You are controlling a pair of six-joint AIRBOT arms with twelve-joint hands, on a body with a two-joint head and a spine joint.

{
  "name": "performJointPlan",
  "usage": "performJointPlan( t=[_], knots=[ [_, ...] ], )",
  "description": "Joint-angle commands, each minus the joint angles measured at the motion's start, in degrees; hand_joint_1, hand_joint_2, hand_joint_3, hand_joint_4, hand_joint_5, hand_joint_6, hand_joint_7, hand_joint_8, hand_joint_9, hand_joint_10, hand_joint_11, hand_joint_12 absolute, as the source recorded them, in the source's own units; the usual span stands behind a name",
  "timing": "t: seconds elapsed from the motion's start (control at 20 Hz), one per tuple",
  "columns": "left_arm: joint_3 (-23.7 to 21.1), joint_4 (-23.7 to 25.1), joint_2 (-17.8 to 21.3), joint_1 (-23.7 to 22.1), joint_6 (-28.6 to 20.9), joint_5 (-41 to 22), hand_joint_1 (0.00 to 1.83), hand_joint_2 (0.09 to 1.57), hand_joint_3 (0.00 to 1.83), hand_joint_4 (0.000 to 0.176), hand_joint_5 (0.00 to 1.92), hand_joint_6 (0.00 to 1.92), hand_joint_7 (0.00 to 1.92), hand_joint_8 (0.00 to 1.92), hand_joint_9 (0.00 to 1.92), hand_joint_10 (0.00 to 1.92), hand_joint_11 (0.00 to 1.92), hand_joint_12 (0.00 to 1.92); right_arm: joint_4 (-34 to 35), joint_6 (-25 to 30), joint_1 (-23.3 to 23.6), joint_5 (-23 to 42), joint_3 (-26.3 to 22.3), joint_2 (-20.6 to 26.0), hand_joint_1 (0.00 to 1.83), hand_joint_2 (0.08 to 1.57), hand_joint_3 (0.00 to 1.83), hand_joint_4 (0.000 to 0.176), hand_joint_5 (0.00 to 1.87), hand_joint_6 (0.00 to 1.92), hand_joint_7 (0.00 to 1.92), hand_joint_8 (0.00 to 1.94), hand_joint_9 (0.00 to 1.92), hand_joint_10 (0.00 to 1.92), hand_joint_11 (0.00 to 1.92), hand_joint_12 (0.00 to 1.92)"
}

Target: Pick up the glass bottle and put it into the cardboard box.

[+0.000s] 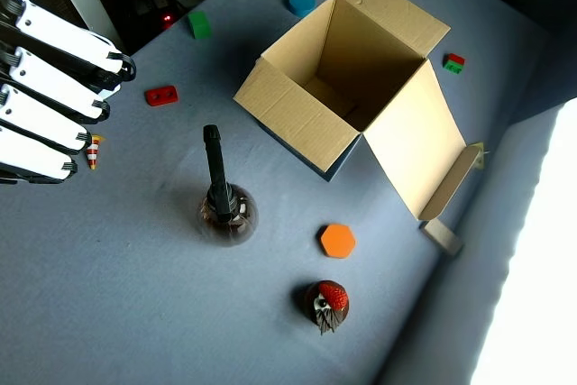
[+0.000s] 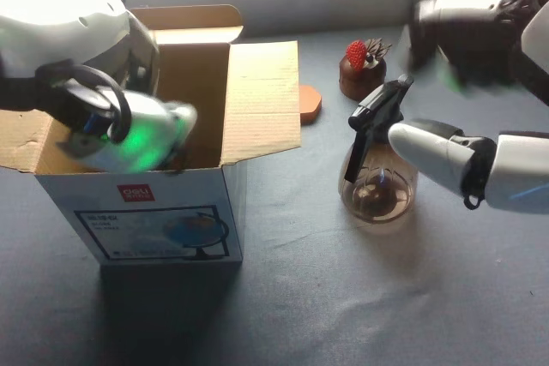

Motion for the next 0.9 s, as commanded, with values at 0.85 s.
performJointPlan(
  t=[0.85],
  knots=[
    [-16.84,-9.47,-0.75,-13.01,-2.71,-29.40,0.00,1.24,0.00,0.033,0.00,0.00,0.00,0.00,0.00,0.00,0.00,0.00,-35.38,41.19,0.55,4.51,17.23,-1.10,0.66,0.94,0.02,0.000,0.00,0.00,0.00,0.00,0.00,0.00,0.00,0.00]
  ],
)
